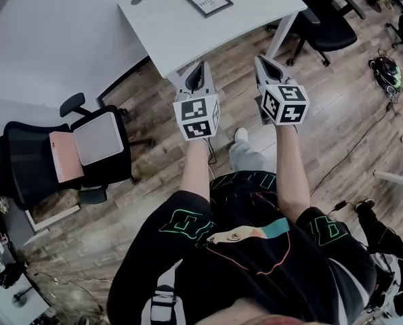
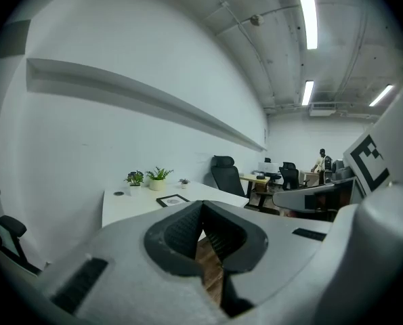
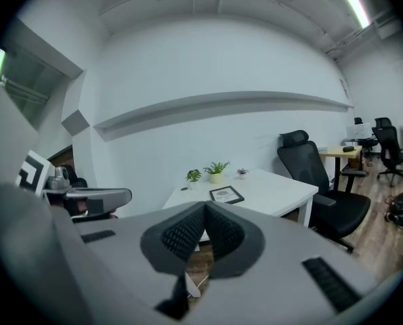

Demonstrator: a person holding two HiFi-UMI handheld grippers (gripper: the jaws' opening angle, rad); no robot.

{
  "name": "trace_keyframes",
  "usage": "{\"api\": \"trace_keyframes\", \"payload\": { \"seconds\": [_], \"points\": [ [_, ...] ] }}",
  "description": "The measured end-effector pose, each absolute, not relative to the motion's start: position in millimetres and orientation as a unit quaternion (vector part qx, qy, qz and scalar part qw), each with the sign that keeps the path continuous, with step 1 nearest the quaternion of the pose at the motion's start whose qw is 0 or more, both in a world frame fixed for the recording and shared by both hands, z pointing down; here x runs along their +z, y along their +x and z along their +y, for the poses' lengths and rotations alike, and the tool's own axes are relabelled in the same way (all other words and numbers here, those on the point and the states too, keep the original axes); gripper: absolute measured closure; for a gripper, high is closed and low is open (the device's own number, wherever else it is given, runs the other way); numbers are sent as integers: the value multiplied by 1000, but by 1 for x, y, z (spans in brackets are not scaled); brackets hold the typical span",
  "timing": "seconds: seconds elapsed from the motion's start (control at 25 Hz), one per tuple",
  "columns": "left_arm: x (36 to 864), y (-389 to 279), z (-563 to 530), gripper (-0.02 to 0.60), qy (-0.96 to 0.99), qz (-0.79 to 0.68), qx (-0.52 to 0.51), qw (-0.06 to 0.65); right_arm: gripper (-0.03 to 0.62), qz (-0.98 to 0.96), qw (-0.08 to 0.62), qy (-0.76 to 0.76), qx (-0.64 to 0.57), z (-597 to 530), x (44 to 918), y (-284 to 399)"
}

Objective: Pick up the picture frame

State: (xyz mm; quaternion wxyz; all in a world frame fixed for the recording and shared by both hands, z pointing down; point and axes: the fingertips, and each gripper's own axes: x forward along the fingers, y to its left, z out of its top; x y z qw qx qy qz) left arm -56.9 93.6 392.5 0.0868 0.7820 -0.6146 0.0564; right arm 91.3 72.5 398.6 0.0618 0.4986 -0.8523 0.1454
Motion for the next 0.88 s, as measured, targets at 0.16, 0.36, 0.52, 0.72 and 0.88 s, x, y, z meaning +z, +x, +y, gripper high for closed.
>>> {"api": "trace_keyframes", "payload": {
  "seconds": [0.16, 0.36, 0.52, 0.72, 0.88],
  "points": [
    [393, -56, 67, 575, 773, -625, 46, 102, 589, -852, 55, 498, 154, 43, 402, 100],
    [394, -52, 31, 575, 767, -629, 34, 125, 589, -852, 48, 498, 158, 4, 399, 108],
    [392, -43, 5, 575, 767, -630, 36, 119, 589, -853, 43, 497, 155, -24, 395, 118],
    [392, -35, -28, 574, 763, -635, 56, 107, 589, -854, 40, 497, 147, -58, 388, 127],
    [388, -23, -44, 574, 770, -628, 55, 101, 589, -857, 34, 496, 139, -77, 380, 134]
  ]
}}
